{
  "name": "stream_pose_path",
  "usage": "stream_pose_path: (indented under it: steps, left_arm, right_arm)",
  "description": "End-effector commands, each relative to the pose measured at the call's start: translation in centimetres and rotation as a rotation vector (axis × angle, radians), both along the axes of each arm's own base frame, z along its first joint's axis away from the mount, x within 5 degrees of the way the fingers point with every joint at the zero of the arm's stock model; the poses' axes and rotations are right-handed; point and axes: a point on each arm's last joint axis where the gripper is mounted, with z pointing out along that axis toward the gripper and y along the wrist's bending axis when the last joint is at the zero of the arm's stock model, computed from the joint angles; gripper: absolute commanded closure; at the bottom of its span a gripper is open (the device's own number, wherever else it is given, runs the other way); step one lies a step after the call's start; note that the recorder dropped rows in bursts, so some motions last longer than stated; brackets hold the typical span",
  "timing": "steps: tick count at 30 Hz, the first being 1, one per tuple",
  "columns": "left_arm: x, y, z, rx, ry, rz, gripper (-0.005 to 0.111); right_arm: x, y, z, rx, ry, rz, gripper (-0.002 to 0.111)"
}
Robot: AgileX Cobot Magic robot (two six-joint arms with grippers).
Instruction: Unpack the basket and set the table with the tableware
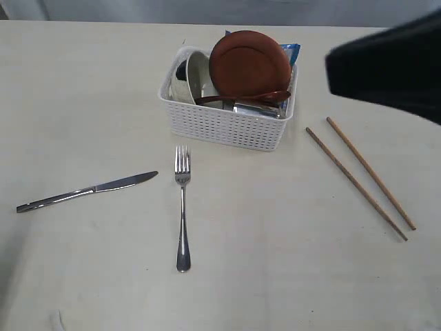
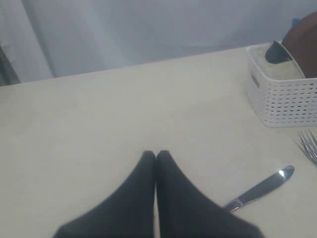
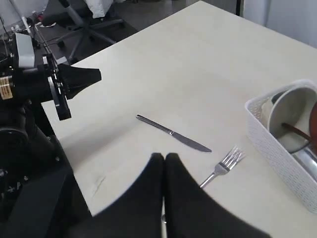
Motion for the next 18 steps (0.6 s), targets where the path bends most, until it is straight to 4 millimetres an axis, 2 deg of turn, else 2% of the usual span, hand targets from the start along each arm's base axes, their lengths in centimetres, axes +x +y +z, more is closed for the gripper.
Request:
stream_pose_path:
  steps: [1, 8, 18]
  left_arm:
    - [0.0, 0.0, 0.0, -0.003, -0.005, 0.002, 0.107]
    - [0.0, 0.0, 0.0, -0.003, -0.005, 0.002, 0.107]
    - [0.0, 0.0, 0.0, -0.003, -0.005, 0.002, 0.107]
  right_arm:
    - [-2.4, -2.4, -1.3, 0.015, -0.050, -0.034, 0.109]
    - [-5.4, -5.0, -4.0, 0.072, -0.076, -0.061, 0.109]
    - [-7.7, -6.9, -6.7, 0.111, -0.122, -0.055, 0.109]
